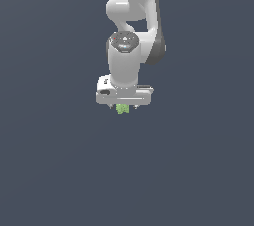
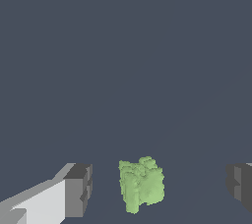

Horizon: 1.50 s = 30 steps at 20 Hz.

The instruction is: Pick up the object and move it to a goal position.

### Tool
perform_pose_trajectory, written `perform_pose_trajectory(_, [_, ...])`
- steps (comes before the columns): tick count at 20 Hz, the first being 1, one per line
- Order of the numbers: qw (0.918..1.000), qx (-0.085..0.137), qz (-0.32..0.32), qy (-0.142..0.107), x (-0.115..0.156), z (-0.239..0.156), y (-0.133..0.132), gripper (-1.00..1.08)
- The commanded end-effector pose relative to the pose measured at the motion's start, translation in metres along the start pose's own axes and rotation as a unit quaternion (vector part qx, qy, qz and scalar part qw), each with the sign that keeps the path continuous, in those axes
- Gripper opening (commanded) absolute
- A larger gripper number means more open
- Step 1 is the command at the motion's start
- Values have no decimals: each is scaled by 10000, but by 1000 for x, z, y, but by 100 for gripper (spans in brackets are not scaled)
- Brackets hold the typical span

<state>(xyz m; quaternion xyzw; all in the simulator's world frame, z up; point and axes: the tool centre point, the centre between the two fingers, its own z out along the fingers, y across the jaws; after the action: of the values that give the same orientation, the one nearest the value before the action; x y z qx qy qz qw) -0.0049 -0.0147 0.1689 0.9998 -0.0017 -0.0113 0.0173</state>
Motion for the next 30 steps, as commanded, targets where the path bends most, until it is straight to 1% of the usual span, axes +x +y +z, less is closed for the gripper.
perform_pose_trajectory(1, [10000,0,0,0,0,0,0,100])
perform_pose_trajectory(4, [10000,14,24,6,0,-1,3,100])
perform_pose_trajectory(10, [9998,86,157,37,3,-9,19,100])
perform_pose_trajectory(18, [9999,91,135,40,0,-4,18,100])
perform_pose_trajectory(24, [9999,110,49,54,-14,13,16,100])
perform_pose_trajectory(30, [9998,136,-98,78,-40,42,12,100])
